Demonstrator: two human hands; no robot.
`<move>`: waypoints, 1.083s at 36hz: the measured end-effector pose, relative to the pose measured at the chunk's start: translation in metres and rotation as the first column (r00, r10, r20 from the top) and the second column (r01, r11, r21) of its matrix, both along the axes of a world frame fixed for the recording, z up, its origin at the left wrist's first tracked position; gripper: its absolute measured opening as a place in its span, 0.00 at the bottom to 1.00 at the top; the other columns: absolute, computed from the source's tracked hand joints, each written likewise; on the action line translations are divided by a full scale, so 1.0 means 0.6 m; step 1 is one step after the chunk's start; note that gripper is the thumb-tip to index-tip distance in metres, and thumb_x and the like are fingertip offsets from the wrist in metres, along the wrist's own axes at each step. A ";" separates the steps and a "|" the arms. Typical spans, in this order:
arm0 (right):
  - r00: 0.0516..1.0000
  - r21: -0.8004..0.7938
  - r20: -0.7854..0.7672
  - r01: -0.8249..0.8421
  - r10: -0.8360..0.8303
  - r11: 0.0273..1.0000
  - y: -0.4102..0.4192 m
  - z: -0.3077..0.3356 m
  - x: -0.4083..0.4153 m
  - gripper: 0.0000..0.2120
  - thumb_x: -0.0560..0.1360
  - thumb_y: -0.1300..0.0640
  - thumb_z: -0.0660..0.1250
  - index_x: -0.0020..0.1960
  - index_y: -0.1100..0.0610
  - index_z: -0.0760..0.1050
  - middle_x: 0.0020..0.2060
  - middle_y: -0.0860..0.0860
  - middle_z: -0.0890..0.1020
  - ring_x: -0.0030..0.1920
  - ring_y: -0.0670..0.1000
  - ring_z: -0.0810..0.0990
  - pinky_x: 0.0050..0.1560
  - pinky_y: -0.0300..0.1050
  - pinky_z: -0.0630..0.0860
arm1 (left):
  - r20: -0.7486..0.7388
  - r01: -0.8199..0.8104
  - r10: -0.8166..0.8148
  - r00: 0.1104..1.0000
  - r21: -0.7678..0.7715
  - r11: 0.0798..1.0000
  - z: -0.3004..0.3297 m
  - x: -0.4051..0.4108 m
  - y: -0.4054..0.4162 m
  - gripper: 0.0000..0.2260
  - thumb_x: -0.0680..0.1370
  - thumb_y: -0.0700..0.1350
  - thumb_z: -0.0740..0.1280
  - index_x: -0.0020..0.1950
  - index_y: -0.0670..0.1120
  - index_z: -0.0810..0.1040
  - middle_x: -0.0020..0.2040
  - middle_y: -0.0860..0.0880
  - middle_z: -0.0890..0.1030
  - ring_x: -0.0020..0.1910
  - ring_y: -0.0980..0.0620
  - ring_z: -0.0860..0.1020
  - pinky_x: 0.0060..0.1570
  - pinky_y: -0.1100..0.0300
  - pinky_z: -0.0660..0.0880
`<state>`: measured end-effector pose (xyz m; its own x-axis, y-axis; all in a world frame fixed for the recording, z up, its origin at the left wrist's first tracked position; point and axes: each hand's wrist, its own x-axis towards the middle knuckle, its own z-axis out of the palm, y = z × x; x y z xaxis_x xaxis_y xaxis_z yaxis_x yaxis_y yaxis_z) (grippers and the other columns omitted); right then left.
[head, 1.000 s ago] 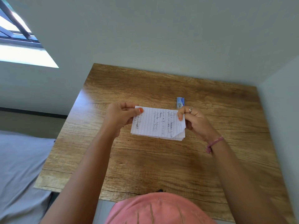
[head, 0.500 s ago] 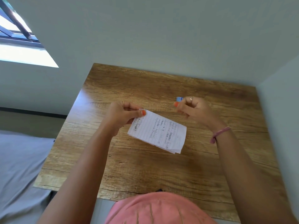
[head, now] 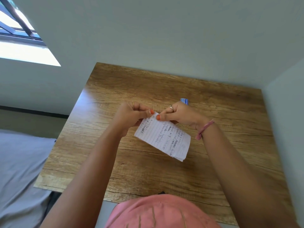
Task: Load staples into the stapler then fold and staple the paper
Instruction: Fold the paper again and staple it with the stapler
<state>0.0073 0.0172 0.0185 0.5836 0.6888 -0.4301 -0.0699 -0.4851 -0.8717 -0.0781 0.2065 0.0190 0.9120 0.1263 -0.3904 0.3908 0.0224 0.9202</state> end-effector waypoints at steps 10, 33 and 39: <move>0.997 -0.022 -0.038 0.063 -0.064 0.998 -0.078 -0.027 -0.023 0.15 0.70 0.51 0.73 0.46 0.64 0.83 0.44 0.52 0.87 0.38 0.43 0.82 0.37 0.36 0.76 | 0.038 -0.088 0.083 0.996 0.156 0.984 -0.005 0.006 0.026 0.03 0.71 0.42 0.75 0.38 0.46 0.83 0.38 0.50 0.86 0.38 0.55 0.84 0.37 0.60 0.78; 0.971 -0.056 0.149 0.198 -0.188 0.979 -0.066 0.001 -0.017 0.29 0.61 0.26 0.65 0.46 0.48 0.82 0.41 0.40 0.85 0.41 0.38 0.83 0.35 0.30 0.75 | 0.010 0.014 -0.018 1.000 0.318 0.948 0.021 0.037 0.016 0.05 0.70 0.44 0.76 0.42 0.44 0.83 0.38 0.50 0.85 0.36 0.56 0.83 0.34 0.65 0.75; 0.996 -0.043 0.058 0.069 -0.067 0.997 -0.029 -0.005 -0.035 0.10 0.71 0.46 0.72 0.44 0.51 0.84 0.42 0.51 0.87 0.45 0.51 0.86 0.48 0.52 0.82 | -0.003 0.105 -0.110 0.994 0.318 0.942 0.024 0.036 0.002 0.03 0.70 0.44 0.76 0.40 0.47 0.83 0.38 0.49 0.86 0.37 0.55 0.84 0.36 0.61 0.78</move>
<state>-0.0137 0.0001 0.0156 0.6528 0.6275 -0.4245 -0.0553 -0.5193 -0.8528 -0.0565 0.2077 0.0333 0.9323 0.1425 -0.3324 0.3610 -0.3126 0.8786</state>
